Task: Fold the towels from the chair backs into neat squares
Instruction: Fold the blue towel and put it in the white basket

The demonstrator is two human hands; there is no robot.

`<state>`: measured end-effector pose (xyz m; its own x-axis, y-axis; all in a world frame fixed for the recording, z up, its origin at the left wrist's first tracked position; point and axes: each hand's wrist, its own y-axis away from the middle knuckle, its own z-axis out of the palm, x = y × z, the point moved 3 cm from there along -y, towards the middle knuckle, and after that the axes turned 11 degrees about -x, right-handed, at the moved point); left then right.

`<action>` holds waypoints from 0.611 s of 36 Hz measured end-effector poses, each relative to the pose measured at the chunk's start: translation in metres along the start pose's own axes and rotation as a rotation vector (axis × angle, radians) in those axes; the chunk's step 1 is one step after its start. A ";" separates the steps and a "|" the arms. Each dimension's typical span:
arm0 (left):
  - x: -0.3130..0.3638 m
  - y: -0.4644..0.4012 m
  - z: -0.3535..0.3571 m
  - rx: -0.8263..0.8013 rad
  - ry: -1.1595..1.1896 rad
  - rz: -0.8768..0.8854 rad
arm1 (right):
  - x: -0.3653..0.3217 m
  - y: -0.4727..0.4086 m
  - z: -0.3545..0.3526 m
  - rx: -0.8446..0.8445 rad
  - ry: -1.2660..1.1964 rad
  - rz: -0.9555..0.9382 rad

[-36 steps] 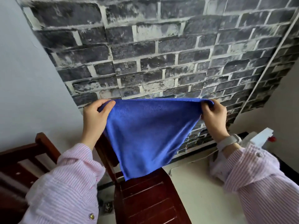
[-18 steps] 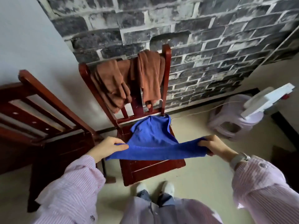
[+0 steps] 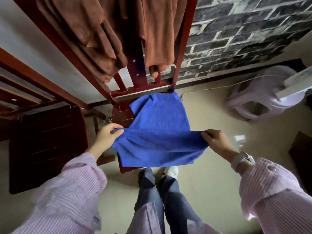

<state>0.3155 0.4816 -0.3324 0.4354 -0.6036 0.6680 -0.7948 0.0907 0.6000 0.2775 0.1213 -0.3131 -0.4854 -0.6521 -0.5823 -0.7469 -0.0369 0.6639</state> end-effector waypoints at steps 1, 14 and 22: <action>-0.005 -0.012 0.000 0.053 0.018 -0.002 | -0.002 -0.011 -0.001 0.041 0.006 -0.025; -0.049 -0.188 0.038 0.208 -0.134 -0.019 | 0.029 -0.200 0.021 0.385 -0.010 -0.029; -0.071 -0.247 0.054 0.119 -0.429 0.076 | 0.063 -0.278 0.053 0.245 -0.368 0.125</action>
<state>0.4583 0.4589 -0.5517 0.1791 -0.8747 0.4504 -0.8718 0.0711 0.4847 0.4305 0.1306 -0.5587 -0.6748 -0.3259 -0.6622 -0.7362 0.2341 0.6350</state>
